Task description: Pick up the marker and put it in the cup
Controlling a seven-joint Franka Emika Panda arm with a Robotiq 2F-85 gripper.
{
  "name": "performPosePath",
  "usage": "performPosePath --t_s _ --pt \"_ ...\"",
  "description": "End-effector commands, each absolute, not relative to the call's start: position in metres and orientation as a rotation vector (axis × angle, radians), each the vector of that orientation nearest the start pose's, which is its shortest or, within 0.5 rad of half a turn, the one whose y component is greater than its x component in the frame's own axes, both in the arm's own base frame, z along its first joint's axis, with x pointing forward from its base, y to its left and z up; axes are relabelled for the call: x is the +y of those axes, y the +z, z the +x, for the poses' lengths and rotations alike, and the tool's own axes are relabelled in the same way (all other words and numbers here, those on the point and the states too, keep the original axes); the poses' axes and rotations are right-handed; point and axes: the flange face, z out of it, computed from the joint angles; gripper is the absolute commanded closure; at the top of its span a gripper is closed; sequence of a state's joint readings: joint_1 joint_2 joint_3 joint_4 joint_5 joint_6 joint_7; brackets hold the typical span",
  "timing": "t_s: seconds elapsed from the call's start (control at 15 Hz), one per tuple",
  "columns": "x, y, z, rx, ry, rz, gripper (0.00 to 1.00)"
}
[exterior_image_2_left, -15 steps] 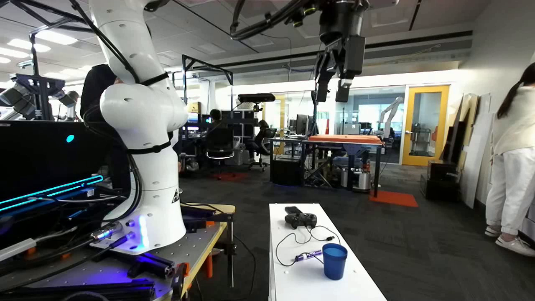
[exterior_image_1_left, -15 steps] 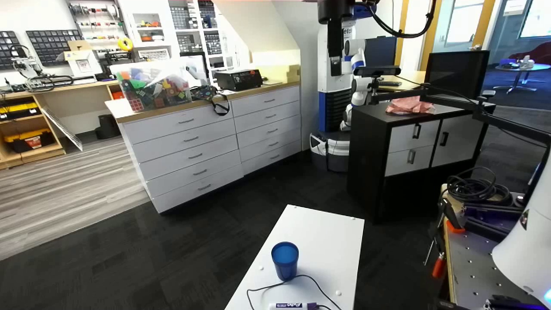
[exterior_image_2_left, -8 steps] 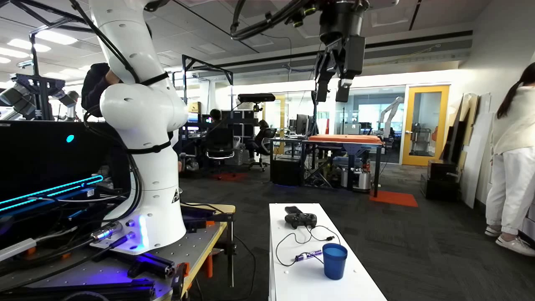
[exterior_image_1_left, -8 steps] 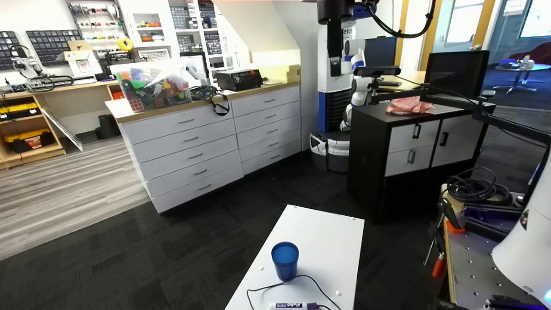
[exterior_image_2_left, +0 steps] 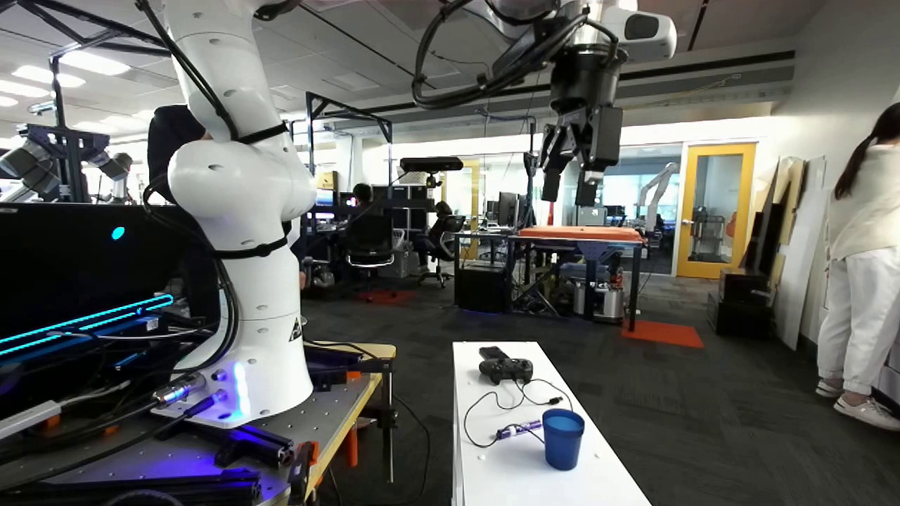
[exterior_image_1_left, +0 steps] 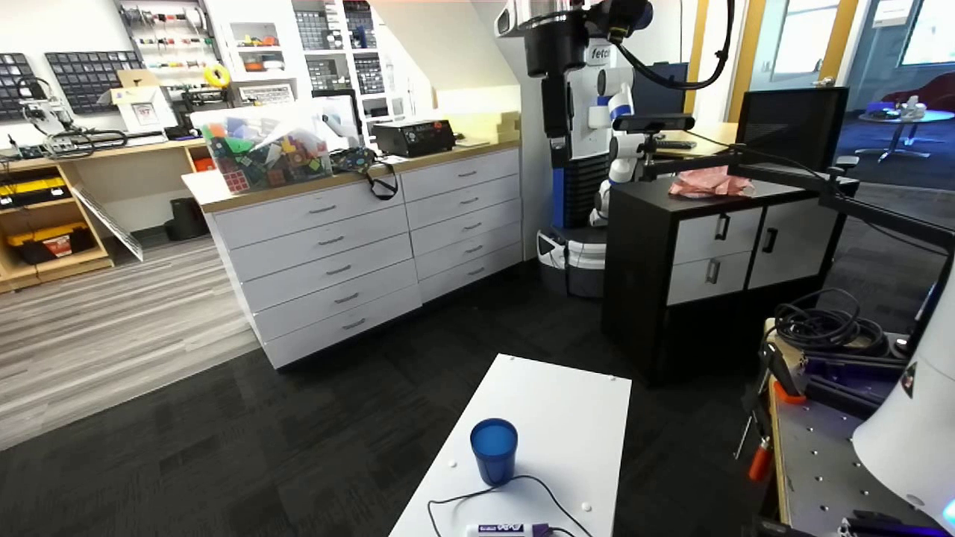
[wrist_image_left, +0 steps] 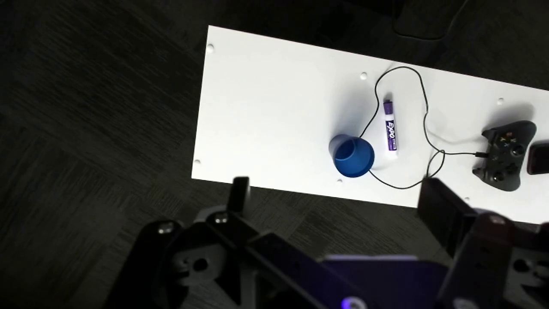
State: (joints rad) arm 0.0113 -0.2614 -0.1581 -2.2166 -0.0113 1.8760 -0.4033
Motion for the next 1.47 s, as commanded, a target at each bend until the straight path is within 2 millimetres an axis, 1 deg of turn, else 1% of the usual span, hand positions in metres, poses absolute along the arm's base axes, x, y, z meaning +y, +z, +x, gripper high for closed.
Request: performPosePath --t_s 0.0,0.27,0.53,0.67,0.87,1.07,1.13,1.2,1.4 --pt "-0.053 0.461 0.464 -0.368 0.103 -3.077 0.00" --pt "-0.018 0.441 0.471 -0.391 0.123 -3.083 0.00" --pt "0.016 0.418 0.478 -0.478 0.154 -3.068 0.00" --pt "0.030 0.407 0.481 -0.518 0.144 -3.058 0.00" --pt "0.043 0.396 0.487 -0.549 0.085 -3.047 0.00" --pt "0.053 0.389 0.490 -0.551 0.022 -3.040 0.00" --pt "0.054 0.389 0.490 -0.549 0.021 -3.043 0.00" --pt "0.050 0.390 0.494 -0.581 0.062 -3.047 0.00" --pt "0.052 0.389 0.494 -0.585 0.057 -3.045 0.00"
